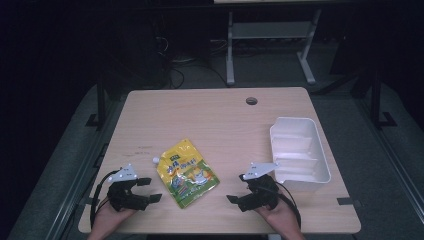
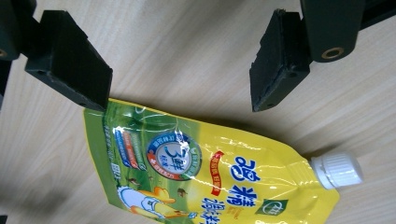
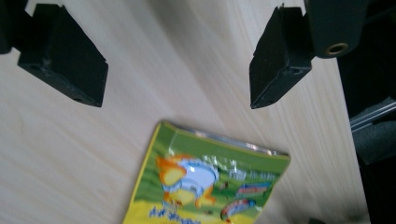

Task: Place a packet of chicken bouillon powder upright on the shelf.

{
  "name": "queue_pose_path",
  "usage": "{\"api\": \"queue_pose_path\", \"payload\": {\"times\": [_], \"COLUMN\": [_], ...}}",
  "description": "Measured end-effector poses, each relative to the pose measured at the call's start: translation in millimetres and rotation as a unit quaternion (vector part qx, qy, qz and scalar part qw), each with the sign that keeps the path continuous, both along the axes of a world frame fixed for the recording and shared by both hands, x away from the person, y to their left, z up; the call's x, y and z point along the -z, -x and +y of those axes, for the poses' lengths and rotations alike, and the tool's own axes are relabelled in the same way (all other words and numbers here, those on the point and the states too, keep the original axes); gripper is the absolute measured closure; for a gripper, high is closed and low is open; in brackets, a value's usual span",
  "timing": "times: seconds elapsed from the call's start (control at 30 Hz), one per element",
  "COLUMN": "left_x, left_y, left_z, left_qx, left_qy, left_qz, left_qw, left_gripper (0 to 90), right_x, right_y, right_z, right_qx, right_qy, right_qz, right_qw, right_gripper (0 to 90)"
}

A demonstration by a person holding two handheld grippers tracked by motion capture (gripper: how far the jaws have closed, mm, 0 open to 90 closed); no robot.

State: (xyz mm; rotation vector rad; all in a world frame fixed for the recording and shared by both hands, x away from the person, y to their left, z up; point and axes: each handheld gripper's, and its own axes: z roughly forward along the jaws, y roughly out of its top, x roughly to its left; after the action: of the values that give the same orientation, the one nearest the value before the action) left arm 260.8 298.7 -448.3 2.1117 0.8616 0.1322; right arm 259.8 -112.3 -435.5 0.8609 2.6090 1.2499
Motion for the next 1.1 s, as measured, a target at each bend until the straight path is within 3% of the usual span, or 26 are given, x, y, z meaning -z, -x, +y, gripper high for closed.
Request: {"api": "queue_pose_path", "payload": {"times": [0.23,0.57,0.77,0.8,0.97,1.1], "left_x": [-1.1,-2.2,-4.0,-4.2,-4.1,-3.2], "left_y": [-2.0,-7.9,-13.5,-15.3,-25.4,-32.0], "left_z": [-2.4,1.0,2.6,2.8,0.6,-4.5], "left_qx": [-0.004,-0.019,-0.034,-0.037,-0.053,-0.064], "left_qy": [0.002,0.004,-0.001,0.003,0.016,0.004], "left_qz": [-0.001,0.005,0.003,0.004,0.022,0.031], "left_qw": [1.0,0.9998,0.9994,0.9993,0.9982,0.9975], "left_gripper": [20.7,20.9,21.3,21.7,22.8,25.0], "right_x": [-8.4,-11.8,-10.1,-8.1,-1.6,6.7], "right_y": [-14.1,-35.1,-42.9,-45.4,-49.1,-54.4], "right_z": [16.7,43.6,60.3,66.1,77.9,84.2], "right_qx": [-0.009,-0.025,-0.037,-0.045,-0.059,-0.054], "right_qy": [0.0,0.009,0.025,0.025,0.038,0.058], "right_qz": [-0.016,-0.018,-0.02,-0.014,-0.005,0.0], "right_qw": [0.9998,0.9995,0.9988,0.9986,0.9975,0.9968], "right_gripper": [19.0,21.7,29.0,33.6,41.4,49.3]}}
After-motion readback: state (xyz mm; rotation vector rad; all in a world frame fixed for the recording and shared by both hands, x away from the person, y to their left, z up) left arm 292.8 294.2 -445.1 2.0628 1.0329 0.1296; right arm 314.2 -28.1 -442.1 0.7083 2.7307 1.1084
